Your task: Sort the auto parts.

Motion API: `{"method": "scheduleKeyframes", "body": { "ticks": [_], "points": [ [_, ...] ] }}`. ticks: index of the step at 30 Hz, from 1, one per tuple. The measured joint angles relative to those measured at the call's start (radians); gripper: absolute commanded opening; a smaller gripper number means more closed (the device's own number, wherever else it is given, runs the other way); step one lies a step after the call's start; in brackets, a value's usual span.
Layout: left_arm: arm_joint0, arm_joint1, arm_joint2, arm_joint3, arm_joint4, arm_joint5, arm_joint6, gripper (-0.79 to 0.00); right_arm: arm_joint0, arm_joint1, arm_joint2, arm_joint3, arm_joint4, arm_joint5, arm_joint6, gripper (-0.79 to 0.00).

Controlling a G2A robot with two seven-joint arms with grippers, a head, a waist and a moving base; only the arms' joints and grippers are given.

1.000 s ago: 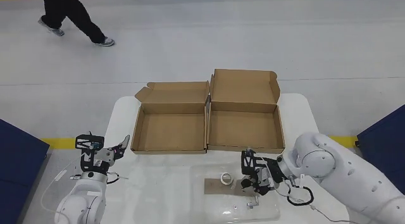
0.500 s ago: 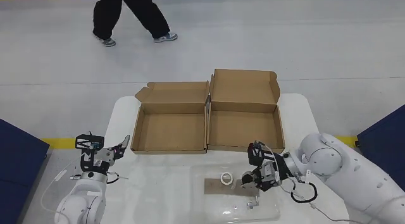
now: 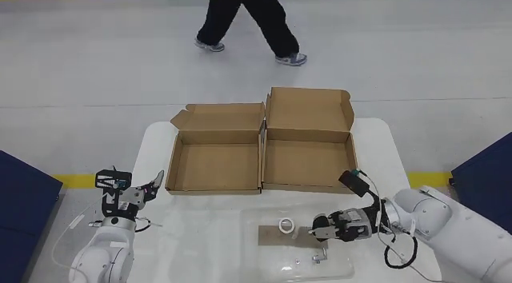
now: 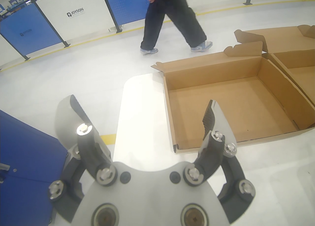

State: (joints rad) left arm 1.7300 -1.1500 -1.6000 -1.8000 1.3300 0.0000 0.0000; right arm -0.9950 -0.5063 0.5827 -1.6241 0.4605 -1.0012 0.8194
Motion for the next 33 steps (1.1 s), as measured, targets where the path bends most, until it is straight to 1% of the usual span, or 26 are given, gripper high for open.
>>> {"method": "scheduleKeyframes", "body": {
  "ticks": [7, 10, 14, 18, 22, 25, 27, 33],
  "points": [
    [0.0, 0.0, 0.0, 0.0, 0.0, 0.0, 0.0, 0.0, -0.001, -0.001, 0.002, 0.0, -0.002, 0.003, 0.0, -0.785],
    [0.0, 0.0, 0.0, 0.0, 0.0, 0.0, 0.0, 0.0, -0.019, -0.003, 0.002, -0.007, 0.005, 0.01, -0.015, -0.785],
    [0.0, 0.0, 0.0, 0.0, 0.0, 0.0, 0.0, 0.0, -0.041, 0.006, -0.006, -0.008, 0.146, -0.012, -0.011, -0.785],
    [0.0, 0.0, 0.0, 0.0, 0.0, 0.0, 0.0, 0.0, -0.055, 0.029, -0.012, -0.02, 0.247, -0.011, -0.011, -0.785],
    [0.0, 0.0, 0.0, 0.0, 0.0, 0.0, 0.0, 0.0, -0.069, 0.049, -0.009, -0.072, 0.386, -0.011, -0.011, -0.785],
    [0.0, 0.0, 0.0, 0.0, 0.0, 0.0, 0.0, 0.0, -0.07, 0.055, -0.005, -0.121, 0.473, -0.011, -0.011, -0.785],
    [0.0, 0.0, 0.0, 0.0, 0.0, 0.0, 0.0, 0.0, -0.07, 0.056, -0.005, -0.132, 0.494, -0.01, -0.01, -0.785],
    [0.0, 0.0, 0.0, 0.0, 0.0, 0.0, 0.0, 0.0, -0.07, 0.056, -0.005, -0.132, 0.493, -0.01, -0.01, -0.785]
  ]
}}
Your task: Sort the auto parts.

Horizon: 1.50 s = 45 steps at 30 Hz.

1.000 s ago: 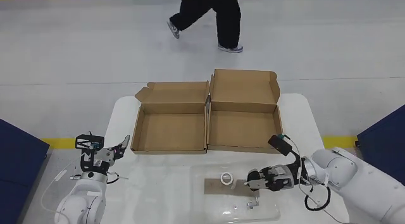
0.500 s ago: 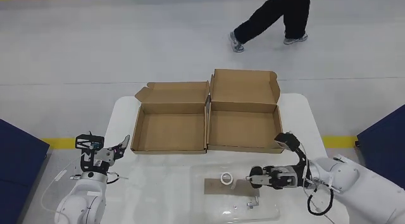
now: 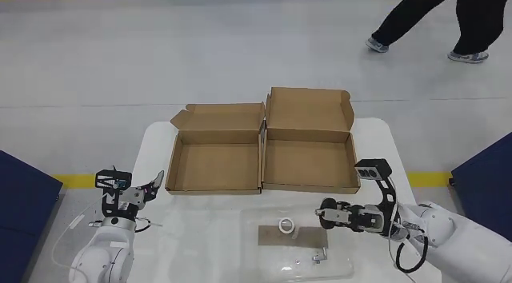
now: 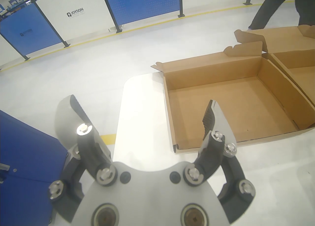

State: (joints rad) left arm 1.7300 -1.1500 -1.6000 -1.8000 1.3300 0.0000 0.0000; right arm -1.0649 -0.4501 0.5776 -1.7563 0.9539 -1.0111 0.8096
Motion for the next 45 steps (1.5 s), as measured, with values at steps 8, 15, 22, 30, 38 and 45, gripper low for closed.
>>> {"method": "scheduleKeyframes", "body": {
  "ticks": [8, 15, 22, 30, 38, 45],
  "points": [
    [0.0, 0.0, 0.0, 0.0, 0.0, 0.0, 0.0, 0.0, 0.0, 0.0, 0.0, 0.0, 0.0, 0.0, 0.0, -0.785],
    [0.0, 0.0, 0.0, 0.0, 0.0, 0.0, 0.0, 0.0, 0.0, 0.0, 0.0, 0.0, 0.0, 0.0, 0.0, -0.785],
    [0.0, 0.0, 0.0, 0.0, 0.0, 0.0, 0.0, 0.0, -0.027, -0.024, 0.036, -0.1, 0.165, -0.001, -0.011, -0.785],
    [0.0, 0.0, 0.0, 0.0, 0.0, 0.0, 0.0, 0.0, -0.06, -0.067, 0.112, -0.222, 0.393, 0.043, 0.043, -0.785],
    [0.0, 0.0, 0.0, 0.0, 0.0, 0.0, 0.0, 0.0, -0.106, -0.114, 0.224, -0.248, 0.571, 0.179, 0.178, -0.785],
    [0.0, 0.0, 0.0, 0.0, 0.0, 0.0, 0.0, 0.0, -0.11, -0.12, 0.229, -0.273, 0.576, 0.197, 0.152, -0.785]
  ]
}}
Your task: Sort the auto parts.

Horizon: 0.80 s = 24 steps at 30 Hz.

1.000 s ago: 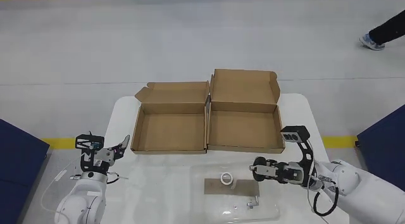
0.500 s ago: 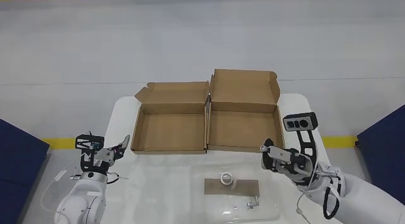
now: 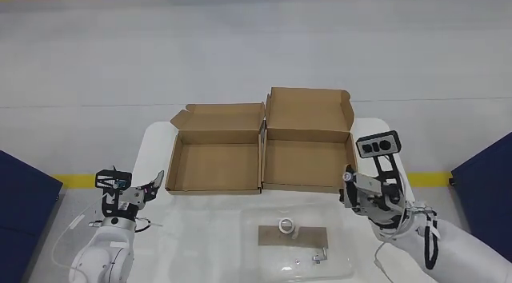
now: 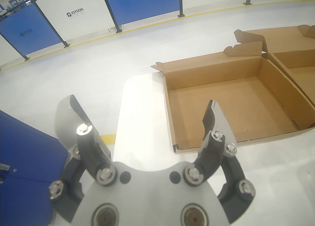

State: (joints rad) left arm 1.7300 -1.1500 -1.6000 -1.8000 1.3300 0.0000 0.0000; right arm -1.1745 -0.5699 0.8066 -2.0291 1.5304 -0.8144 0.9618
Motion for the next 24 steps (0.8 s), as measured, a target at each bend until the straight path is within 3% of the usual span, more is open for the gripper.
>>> {"method": "scheduleKeyframes", "body": {
  "ticks": [13, 19, 24],
  "points": [
    [0.0, 0.0, 0.0, 0.0, 0.0, 0.0, 0.0, 0.0, -0.027, -0.071, 0.073, -0.068, 0.284, 0.158, 0.128, -0.785],
    [0.0, 0.0, 0.0, 0.0, 0.0, 0.0, 0.0, 0.0, -0.028, -0.102, 0.098, -0.074, 0.321, 0.222, 0.147, -0.785],
    [0.0, 0.0, 0.0, 0.0, 0.0, 0.0, 0.0, 0.0, -0.027, -0.104, 0.1, -0.073, 0.315, 0.228, 0.149, -0.785]
  ]
}}
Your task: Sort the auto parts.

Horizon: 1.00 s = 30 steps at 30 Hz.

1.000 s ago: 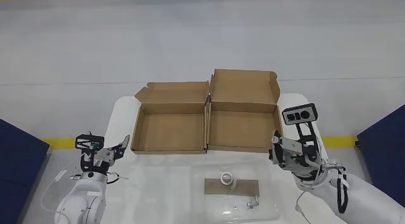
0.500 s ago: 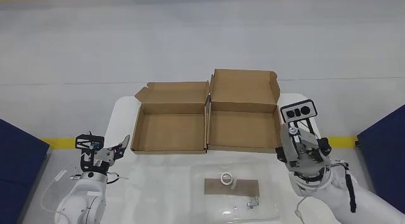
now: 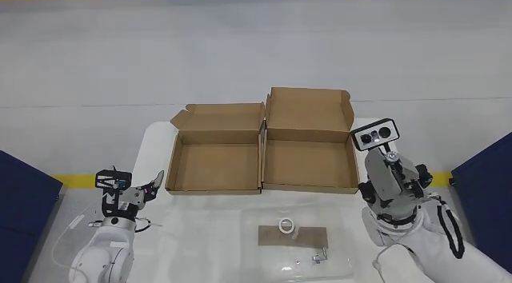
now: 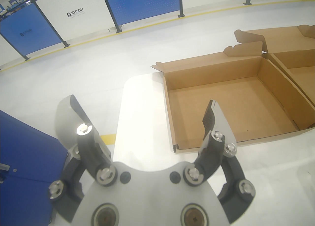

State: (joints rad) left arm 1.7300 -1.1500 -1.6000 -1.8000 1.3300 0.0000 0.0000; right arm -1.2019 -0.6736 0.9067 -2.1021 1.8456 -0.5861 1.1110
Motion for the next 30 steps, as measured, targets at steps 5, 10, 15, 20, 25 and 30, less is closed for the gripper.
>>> {"method": "scheduleKeyframes", "body": {
  "ticks": [5, 10, 15, 20, 25, 30],
  "points": [
    [0.0, 0.0, 0.0, 0.0, 0.0, 0.0, 0.0, 0.0, -0.002, -0.003, 0.003, -0.011, 0.001, 0.01, -0.009, -0.785],
    [0.0, 0.0, 0.0, 0.0, 0.0, 0.0, 0.0, 0.0, -0.013, -0.028, 0.029, -0.045, 0.05, 0.055, 0.0, -0.785],
    [0.0, 0.0, 0.0, 0.0, 0.0, 0.0, 0.0, 0.0, -0.013, -0.052, 0.042, -0.06, 0.067, 0.099, 0.011, -0.785],
    [0.0, 0.0, 0.0, 0.0, 0.0, 0.0, 0.0, 0.0, -0.009, -0.075, 0.056, -0.067, 0.038, 0.13, 0.004, -0.785],
    [0.0, 0.0, 0.0, 0.0, 0.0, 0.0, 0.0, 0.0, -0.008, -0.095, 0.074, -0.063, -0.024, 0.15, -0.018, -0.785],
    [0.0, 0.0, 0.0, 0.0, 0.0, 0.0, 0.0, 0.0, -0.018, -0.106, 0.094, -0.05, -0.127, 0.174, -0.049, -0.785]
  ]
}}
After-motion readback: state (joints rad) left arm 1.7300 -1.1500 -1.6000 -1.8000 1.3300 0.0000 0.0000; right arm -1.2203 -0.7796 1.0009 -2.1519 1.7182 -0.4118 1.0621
